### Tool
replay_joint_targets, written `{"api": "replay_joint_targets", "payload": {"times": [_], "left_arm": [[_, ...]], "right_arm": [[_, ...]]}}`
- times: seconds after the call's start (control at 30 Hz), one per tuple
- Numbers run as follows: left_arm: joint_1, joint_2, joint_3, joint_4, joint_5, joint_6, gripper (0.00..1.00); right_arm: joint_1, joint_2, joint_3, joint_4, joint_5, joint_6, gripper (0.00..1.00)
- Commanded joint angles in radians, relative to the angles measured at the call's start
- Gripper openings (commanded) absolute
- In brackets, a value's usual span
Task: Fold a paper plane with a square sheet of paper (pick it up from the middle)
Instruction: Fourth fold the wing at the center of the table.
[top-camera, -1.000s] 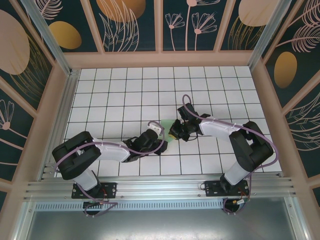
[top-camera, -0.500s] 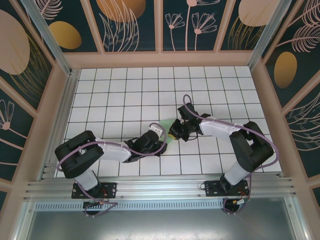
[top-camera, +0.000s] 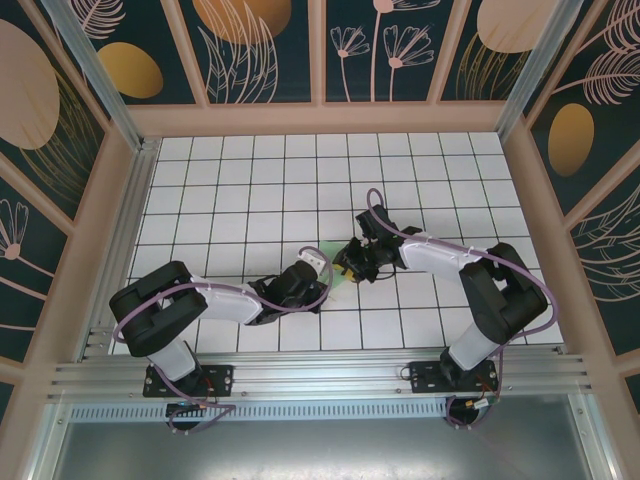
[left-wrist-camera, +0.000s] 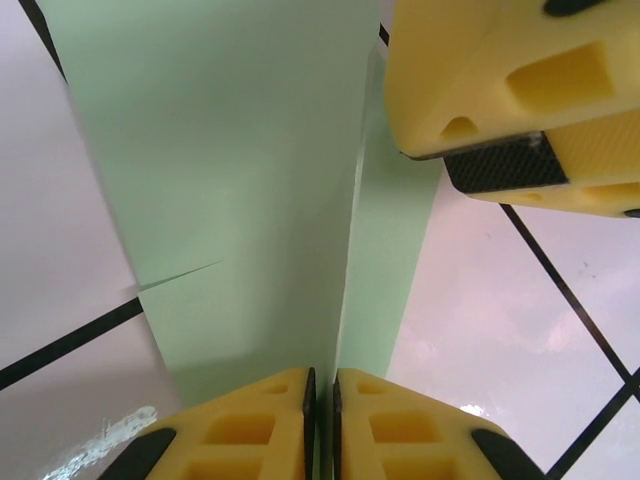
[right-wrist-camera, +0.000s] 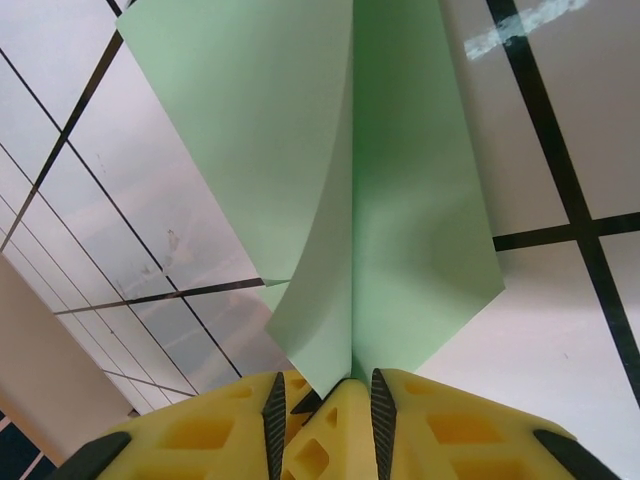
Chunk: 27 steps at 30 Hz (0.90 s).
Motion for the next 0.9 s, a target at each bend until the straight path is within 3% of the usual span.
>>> {"api": "replay_joint_targets", "payload": {"times": [0.0,0.27,0.5,0.73,0.87], "left_arm": [[-0.007,-0.021,-0.013,-0.012,-0.01,0.018,0.14],[-0.007,-0.036,-0.061,0.058,0.013,-0.03,0.09],[-0.007,-0.055,-0.095,0.146,0.06,-0.085,0.04],[-0.006,-0.057,-0.116,0.211,0.103,-0.063,0.01],[-0.007,-0.059,-0.128,0.24,0.118,-0.042,0.0]], "right_arm": [[-0.007,-0.02,0.003,-0.016,-0.009,-0.004,0.34],[-0.018,-0.025,0.021,0.01,0.009,-0.095,0.46],[-0.037,-0.094,-0.036,0.1,0.015,-0.23,0.49],[-0.053,-0.009,0.016,-0.036,0.0,-0.167,0.53],[-0.049,0.013,0.02,-0.028,-0.02,-0.122,0.58]]}}
